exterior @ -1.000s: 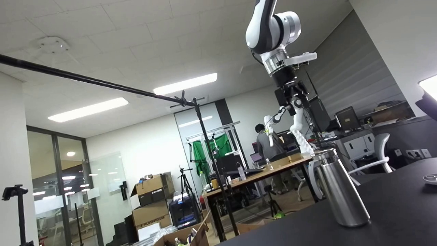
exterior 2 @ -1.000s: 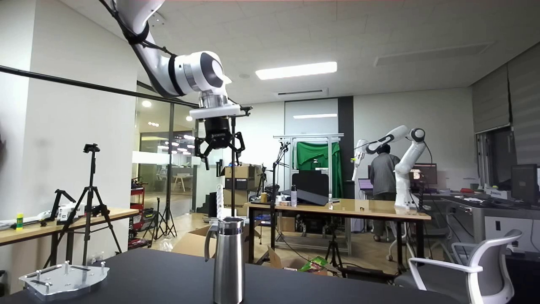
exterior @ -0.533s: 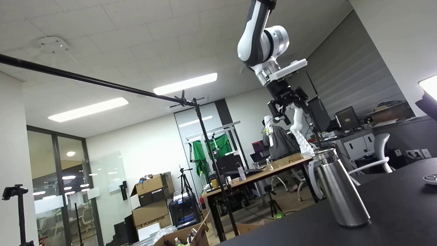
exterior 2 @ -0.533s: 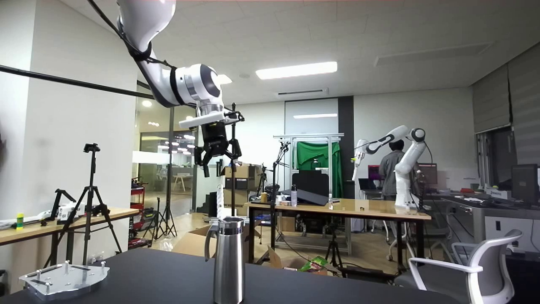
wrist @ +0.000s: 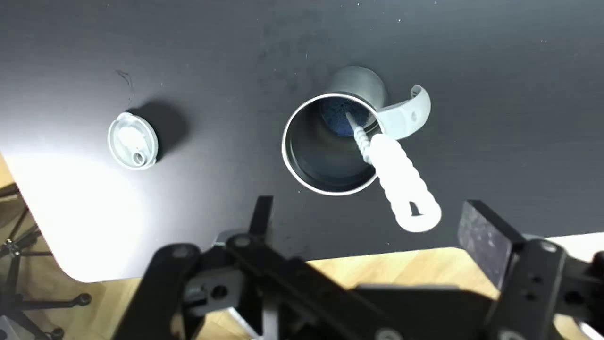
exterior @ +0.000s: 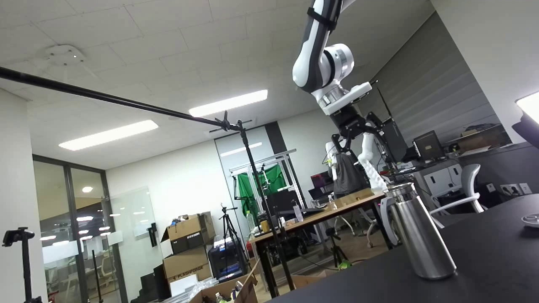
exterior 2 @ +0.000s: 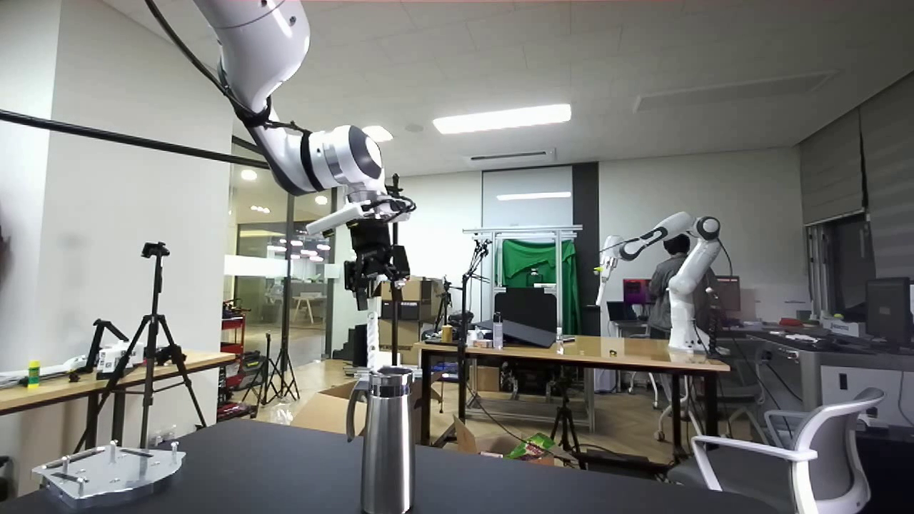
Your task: Clean the flask using the white stick inside it
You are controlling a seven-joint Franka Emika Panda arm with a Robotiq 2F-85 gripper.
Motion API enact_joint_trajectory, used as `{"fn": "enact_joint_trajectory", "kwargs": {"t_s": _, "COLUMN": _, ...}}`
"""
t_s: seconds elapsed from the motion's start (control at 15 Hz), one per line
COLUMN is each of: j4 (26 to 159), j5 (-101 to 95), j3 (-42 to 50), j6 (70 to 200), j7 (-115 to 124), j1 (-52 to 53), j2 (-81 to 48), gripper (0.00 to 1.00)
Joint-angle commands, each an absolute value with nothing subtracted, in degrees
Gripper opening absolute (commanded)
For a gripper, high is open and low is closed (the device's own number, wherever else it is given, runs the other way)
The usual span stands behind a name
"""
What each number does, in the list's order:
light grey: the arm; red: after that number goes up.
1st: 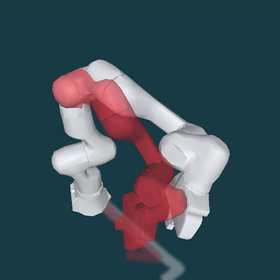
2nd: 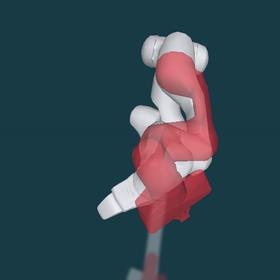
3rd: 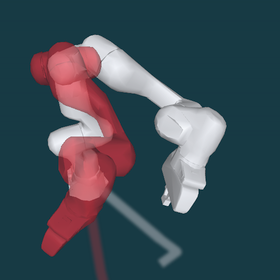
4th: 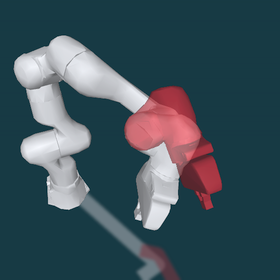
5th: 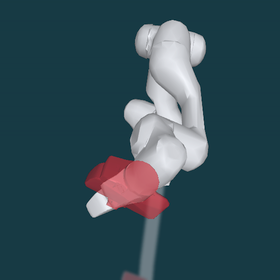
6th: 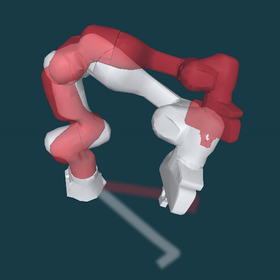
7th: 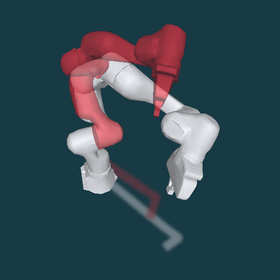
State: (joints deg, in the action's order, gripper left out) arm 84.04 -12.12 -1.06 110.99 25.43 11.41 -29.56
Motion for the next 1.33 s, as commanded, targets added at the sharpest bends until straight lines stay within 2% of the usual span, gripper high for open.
{"fn": "enact_joint_trajectory", "kwargs": {"t_s": 0.0, "j4": 80.70, "j5": -9.74, "j3": 0.85, "j6": 107.28, "j7": 34.69, "j1": 12.82, "j2": -31.41, "gripper": 1.00}}
{"fn": "enact_joint_trajectory", "kwargs": {"t_s": 0.67, "j4": 82.91, "j5": -8.10, "j3": 0.25, "j6": 108.06, "j7": 34.22, "j1": 12.33, "j2": -30.58, "gripper": 1.00}}
{"fn": "enact_joint_trajectory", "kwargs": {"t_s": 1.27, "j4": 81.38, "j5": -3.52, "j3": 1.75, "j6": 111.62, "j7": 56.31, "j1": 13.15, "j2": -32.50, "gripper": 1.00}}
